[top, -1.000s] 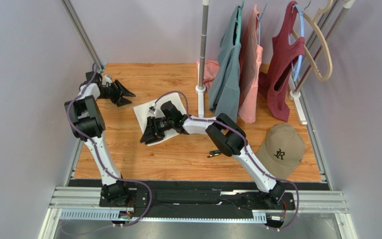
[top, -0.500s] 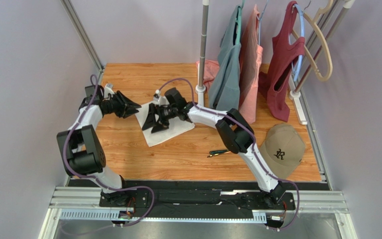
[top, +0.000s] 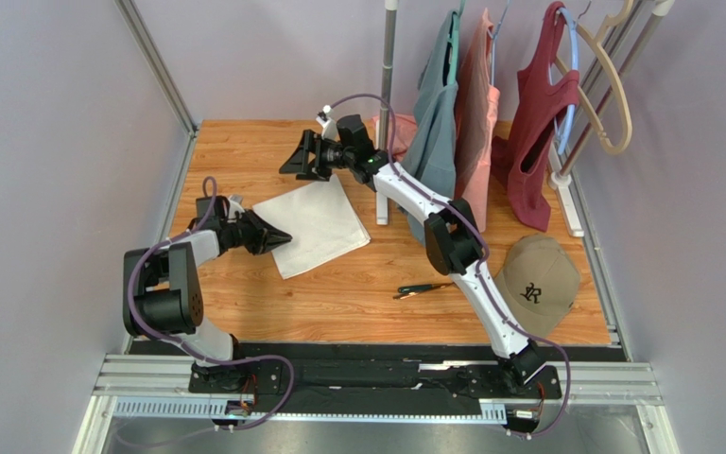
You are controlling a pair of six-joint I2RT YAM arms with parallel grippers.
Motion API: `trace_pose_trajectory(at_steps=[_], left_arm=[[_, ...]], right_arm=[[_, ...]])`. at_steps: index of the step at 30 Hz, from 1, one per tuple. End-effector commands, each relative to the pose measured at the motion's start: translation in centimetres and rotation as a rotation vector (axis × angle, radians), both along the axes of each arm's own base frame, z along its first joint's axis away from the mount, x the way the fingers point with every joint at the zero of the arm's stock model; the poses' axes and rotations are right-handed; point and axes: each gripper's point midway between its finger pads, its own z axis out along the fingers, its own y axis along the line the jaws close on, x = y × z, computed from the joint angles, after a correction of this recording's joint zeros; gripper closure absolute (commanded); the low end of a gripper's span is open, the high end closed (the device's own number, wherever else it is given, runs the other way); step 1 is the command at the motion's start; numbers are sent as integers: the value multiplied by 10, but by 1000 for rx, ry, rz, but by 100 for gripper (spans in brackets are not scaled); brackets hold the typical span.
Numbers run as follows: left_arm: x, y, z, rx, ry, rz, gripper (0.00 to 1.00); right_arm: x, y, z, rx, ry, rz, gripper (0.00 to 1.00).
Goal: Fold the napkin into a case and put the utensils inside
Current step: Smooth out the square-folded napkin at the center of the board.
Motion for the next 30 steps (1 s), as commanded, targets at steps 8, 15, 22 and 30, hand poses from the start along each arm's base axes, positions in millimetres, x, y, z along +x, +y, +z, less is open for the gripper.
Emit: trace_pose_trajectory(at_steps=[8, 15, 22, 30], left_arm=[[-3, -1, -29, 24, 82, 10, 97], [-12, 3, -37, 116, 300, -10, 100], [-14, -7, -51, 247, 509, -147, 100], [-20, -5, -56, 266, 628, -138, 100]], right_arm=[[10, 25, -73, 11, 54, -35, 22], [32, 19, -89, 20, 43, -109, 21], [41, 14, -102, 55, 100, -149, 21], [75, -22, -119, 21, 163, -291, 22]])
